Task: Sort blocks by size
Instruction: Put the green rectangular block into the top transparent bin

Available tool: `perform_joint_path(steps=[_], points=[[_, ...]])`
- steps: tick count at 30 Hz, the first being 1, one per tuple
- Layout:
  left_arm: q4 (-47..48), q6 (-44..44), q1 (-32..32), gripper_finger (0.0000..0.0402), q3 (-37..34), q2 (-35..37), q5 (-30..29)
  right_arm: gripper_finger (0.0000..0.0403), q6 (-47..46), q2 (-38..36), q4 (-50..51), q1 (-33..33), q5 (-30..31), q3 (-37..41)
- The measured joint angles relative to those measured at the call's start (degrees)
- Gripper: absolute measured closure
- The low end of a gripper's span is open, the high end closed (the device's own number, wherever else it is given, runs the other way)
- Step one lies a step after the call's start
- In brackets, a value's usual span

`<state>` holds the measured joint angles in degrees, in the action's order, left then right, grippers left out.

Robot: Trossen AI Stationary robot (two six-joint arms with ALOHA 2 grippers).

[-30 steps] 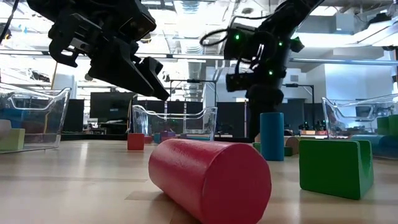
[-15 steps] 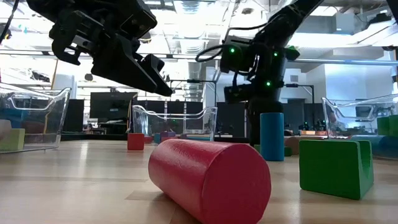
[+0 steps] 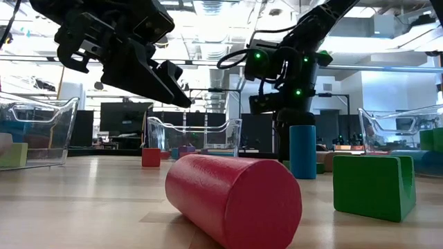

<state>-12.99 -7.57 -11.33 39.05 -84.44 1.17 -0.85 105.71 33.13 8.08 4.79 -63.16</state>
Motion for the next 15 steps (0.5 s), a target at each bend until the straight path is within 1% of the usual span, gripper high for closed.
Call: perform_joint_path(steps=[3, 15], points=[[0.01, 0.0, 0.0, 0.0223, 0.0, 0.0, 0.0, 0.0173, 0.01, -0.01, 0.65, 0.35, 0.94, -0.07], [0.64, 0.02, 0.0, 0.0223, 0.09, 0.0, 0.0, 0.0173, -0.7, -0.13, 5.12, 2.56, 1.27, -0.17]])
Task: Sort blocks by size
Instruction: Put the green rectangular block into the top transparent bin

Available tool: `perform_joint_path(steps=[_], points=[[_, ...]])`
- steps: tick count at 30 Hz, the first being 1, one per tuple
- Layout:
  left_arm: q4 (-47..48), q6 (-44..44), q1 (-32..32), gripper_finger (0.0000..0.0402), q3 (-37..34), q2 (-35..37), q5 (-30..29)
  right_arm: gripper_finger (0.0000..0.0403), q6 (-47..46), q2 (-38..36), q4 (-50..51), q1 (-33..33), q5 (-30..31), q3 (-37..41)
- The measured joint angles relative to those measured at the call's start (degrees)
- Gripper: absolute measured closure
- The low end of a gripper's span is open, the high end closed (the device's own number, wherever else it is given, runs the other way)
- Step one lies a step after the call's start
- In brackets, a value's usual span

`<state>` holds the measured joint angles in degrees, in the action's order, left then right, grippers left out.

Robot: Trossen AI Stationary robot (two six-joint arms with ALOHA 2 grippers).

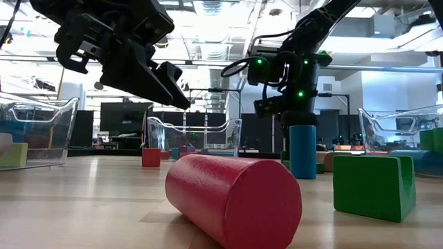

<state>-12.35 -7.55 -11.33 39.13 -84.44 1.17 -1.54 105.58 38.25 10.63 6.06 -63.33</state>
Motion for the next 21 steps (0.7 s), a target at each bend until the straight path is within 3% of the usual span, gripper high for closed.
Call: perform_joint_path(steps=[21], points=[[1.23, 0.04, 0.0, 0.0223, 0.0, 0.0, 0.0, 0.0199, -3.15, -0.07, 6.99, -0.84, 0.53, -0.02]])
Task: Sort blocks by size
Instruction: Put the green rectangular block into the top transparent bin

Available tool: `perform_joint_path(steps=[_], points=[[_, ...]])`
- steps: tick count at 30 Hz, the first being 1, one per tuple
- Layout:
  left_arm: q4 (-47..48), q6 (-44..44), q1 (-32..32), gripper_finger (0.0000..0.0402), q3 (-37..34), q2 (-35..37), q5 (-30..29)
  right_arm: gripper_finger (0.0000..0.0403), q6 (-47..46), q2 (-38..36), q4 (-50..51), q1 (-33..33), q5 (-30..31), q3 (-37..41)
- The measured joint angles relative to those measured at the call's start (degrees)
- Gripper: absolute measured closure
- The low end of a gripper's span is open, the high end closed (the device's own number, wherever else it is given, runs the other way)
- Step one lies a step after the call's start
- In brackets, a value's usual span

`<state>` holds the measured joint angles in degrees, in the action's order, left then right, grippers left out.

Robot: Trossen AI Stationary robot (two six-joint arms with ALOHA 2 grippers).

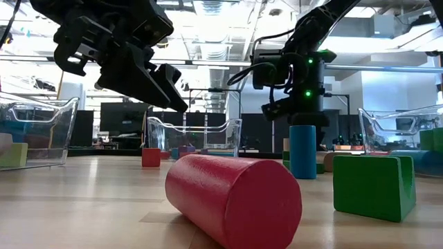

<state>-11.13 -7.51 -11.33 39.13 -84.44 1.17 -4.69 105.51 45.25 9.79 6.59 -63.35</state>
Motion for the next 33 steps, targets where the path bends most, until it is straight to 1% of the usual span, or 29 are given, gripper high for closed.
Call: perform_joint_path(steps=[4, 11, 12, 20, 23, 27, 33], points=[[0.05, 0.0, 0.0, 0.0223, 0.0, 0.0, 0.0, 0.0225, 0.03, 0.0, 0.03, -0.6, 0.18, 0.04], [0.07, -0.02, 0.0, 0.0223, 0.0, 0.0, 0.0, 0.0316, 0.98, -0.02, 0.13, -1.65, 0.92, 0.09], [0.06, -0.02, 0.0, 0.0223, 0.0, 0.0, 0.0, 0.0323, 1.29, -0.02, 0.12, -1.83, 1.1, 0.09], [-0.14, -2.73, 0.0, 0.0223, 0.0, 0.0, -0.09, 0.0322, 0.79, -1.35, -0.8, -4.19, 1.23, 0.26], [-0.94, -4.47, 0.0, 0.0223, 0.0, 0.0, -1.02, 0.0314, -0.43, -3.64, -0.74, -5.1, 1.01, 0.28], [-2.02, -7.35, -0.02, 0.0223, 0.0, 0.0, -2.72, 0.0312, -1.58, -7.54, -1.79, -6.71, 0.97, 0.28], [-2.52, -10.61, 0.0, 0.0223, 0.0, 0.0, -2.75, 0.0313, -2.85, -13.5, -5.79, -10.49, 0.97, 0.26]])
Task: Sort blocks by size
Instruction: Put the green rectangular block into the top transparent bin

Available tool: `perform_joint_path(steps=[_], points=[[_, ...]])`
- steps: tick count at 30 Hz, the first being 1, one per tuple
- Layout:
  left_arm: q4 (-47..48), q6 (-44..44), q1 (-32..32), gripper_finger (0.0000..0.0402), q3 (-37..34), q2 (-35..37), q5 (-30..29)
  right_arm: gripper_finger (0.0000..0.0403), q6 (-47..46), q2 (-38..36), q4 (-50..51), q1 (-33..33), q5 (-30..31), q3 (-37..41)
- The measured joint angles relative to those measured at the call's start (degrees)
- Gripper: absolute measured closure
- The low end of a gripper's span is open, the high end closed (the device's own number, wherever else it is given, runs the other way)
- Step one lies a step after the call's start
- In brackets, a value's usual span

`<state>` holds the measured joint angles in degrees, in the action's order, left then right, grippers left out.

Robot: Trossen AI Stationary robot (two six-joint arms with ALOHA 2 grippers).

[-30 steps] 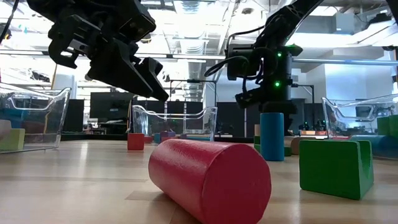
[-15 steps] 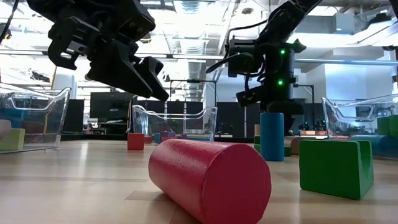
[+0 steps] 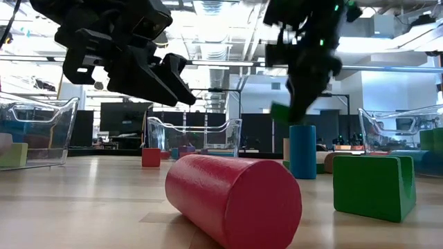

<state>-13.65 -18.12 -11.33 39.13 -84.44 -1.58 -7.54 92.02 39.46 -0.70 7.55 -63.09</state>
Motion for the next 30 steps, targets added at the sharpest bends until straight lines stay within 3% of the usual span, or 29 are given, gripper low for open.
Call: perform_joint_path(steps=[8, 16, 19, 23, 30], points=[[-2.94, -9.79, -1.43, 0.0223, 1.12, 0.0, -1.77, 0.0313, -0.68, -3.88, -11.47, -6.82, -0.46, -0.07], [-4.02, -22.71, -6.67, 0.0223, 6.73, 0.02, -9.88, 0.0313, -2.49, -2.61, -17.33, -11.33, -1.63, -0.13], [-3.9, -20.62, -8.32, 0.0223, 8.25, 0.02, -15.08, 0.0312, -2.69, -2.68, -17.84, -12.52, 0.09, -0.13], [-3.96, -13.26, -8.83, 0.0223, 9.56, 0.02, -22.25, 0.0312, -2.31, -2.7, -17.96, -14.52, 6.66, -0.13], [-6.39, -6.25, -7.8, 0.0223, 9.88, 0.02, -24.0, 0.0312, 1.32, -2.74, -21.69, -17.09, 18.51, -0.13]])
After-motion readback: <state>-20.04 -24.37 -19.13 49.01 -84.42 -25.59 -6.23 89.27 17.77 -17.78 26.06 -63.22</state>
